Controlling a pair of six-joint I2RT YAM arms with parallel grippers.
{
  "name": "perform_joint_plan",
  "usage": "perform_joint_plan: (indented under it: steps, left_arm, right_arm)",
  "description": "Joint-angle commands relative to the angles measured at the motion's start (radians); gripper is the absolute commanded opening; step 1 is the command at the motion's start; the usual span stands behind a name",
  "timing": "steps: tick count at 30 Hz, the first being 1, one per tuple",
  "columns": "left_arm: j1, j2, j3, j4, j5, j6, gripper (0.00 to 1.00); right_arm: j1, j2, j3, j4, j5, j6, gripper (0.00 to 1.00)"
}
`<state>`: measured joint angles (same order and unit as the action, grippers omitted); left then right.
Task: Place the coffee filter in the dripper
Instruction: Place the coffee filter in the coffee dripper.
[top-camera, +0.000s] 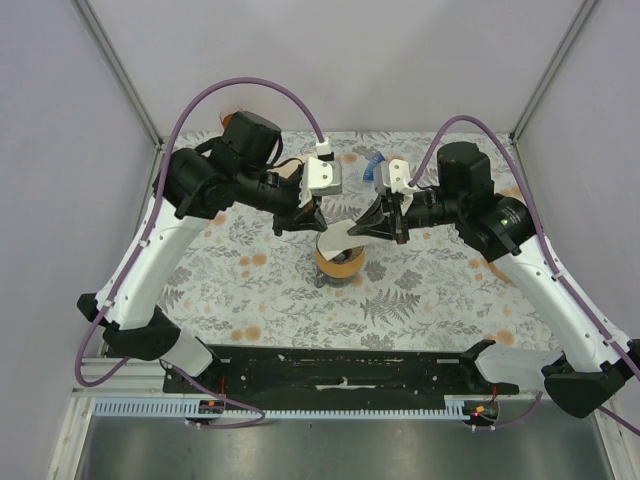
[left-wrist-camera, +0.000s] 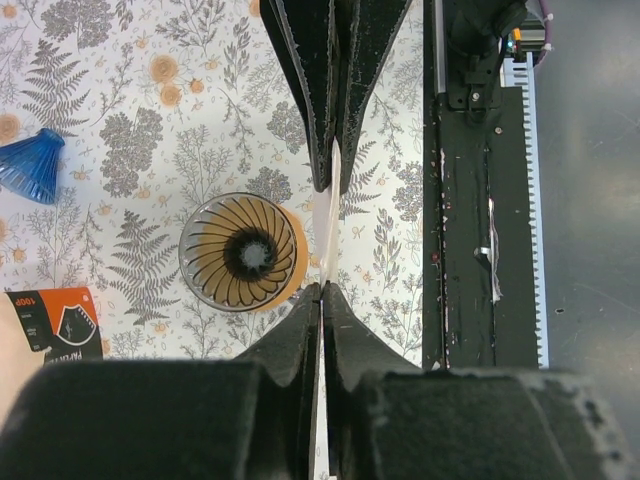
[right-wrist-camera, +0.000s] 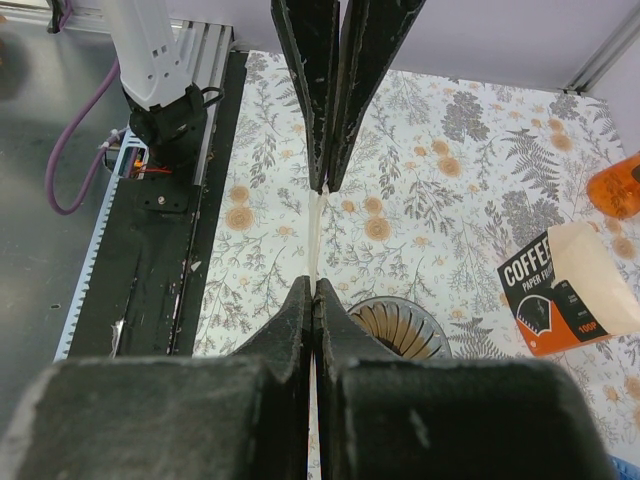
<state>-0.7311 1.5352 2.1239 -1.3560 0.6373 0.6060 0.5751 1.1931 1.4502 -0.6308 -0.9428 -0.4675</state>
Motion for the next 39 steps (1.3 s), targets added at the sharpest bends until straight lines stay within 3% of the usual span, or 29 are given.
perform_joint_plan:
  steps: [1, 4, 9, 19, 27, 39]
  left_arm:
    - [-0.005, -0.010, 0.004, -0.074, 0.004, 0.018, 0.08]
    - [-0.005, -0.010, 0.005, -0.081, 0.041, 0.023, 0.10]
    - [-0.005, -0.012, -0.005, -0.101, 0.097, 0.041, 0.22]
    - [-0.005, -0.004, -0.048, -0.029, 0.084, -0.006, 0.20]
    - [-0.004, 0.003, -0.068, 0.023, 0.116, -0.046, 0.27]
    - [0.130, 0.009, -0.169, 0.193, 0.104, -0.163, 0.02]
  right_arm:
    - [-0.001, -0.006, 0.042, 0.000, -0.017, 0.007, 0.00]
    - [-0.001, -0.007, 0.041, -0.001, -0.016, 0.007, 0.00]
    - [-0.001, -0.003, 0.044, -0.001, -0.004, 0.007, 0.00]
    - [0.000, 0.005, 0.052, 0.000, -0.034, 0.007, 0.00]
    - [-0.001, 0.032, 0.062, 0.019, -0.030, 0.012, 0.00]
    - [-0.044, 0.262, 0.199, 0.112, -0.131, 0.035, 0.00]
